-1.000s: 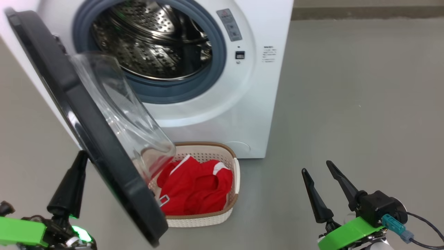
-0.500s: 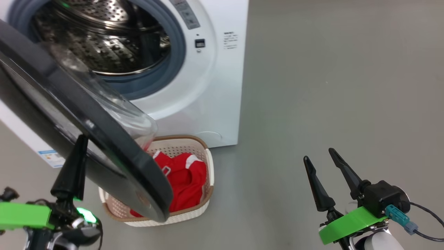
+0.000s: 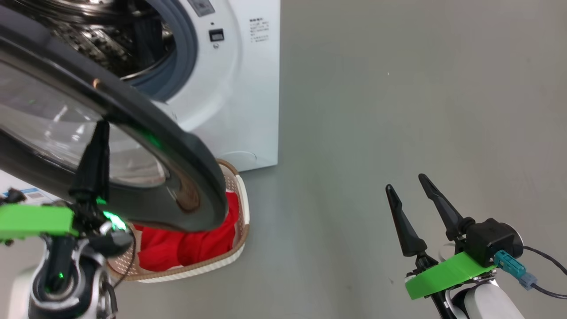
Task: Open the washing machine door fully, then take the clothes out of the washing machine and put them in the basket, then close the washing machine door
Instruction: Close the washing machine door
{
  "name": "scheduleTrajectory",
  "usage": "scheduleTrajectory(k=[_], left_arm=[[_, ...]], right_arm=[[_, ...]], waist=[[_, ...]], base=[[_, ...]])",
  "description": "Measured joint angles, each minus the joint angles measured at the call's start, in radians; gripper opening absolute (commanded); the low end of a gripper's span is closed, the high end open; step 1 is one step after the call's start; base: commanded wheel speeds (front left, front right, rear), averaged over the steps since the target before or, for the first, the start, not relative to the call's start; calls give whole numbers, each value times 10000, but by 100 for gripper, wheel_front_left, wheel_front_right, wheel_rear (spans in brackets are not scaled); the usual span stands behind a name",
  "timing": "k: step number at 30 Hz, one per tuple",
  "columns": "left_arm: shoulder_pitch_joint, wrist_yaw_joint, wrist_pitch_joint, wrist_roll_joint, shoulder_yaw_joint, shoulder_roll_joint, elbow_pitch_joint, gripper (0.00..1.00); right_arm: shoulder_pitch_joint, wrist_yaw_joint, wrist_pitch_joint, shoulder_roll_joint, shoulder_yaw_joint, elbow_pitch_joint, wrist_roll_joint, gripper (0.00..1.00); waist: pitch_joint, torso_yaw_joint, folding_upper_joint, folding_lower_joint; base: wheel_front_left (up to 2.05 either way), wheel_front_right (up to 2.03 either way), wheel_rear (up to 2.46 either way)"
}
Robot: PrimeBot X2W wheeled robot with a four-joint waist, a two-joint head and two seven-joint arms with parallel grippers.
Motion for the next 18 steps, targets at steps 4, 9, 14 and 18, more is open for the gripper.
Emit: scheduleTrajectory(k=[4, 9, 14, 18], left_arm=[[-767, -201, -58, 0, 104, 27, 610, 0], [-1729, -359, -136, 0, 184, 109, 1252, 0], [-2679, -593, -192, 13, 201, 169, 1864, 0], [-3433, -698, -280, 21, 211, 180, 2380, 0]], right_arm=[[-107, 0, 0, 0, 31, -71, 59, 100], [-382, 0, 0, 0, 52, -184, 59, 100], [-430, 0, 0, 0, 23, -224, 59, 100], [-584, 0, 0, 0, 21, -251, 59, 100]], waist=[[322, -178, 0, 0], [733, -411, 0, 0], [1104, -619, 0, 0], [1359, -733, 0, 0]], base=[[0, 0, 0], [0, 0, 0], [0, 0, 0], [0, 0, 0]])
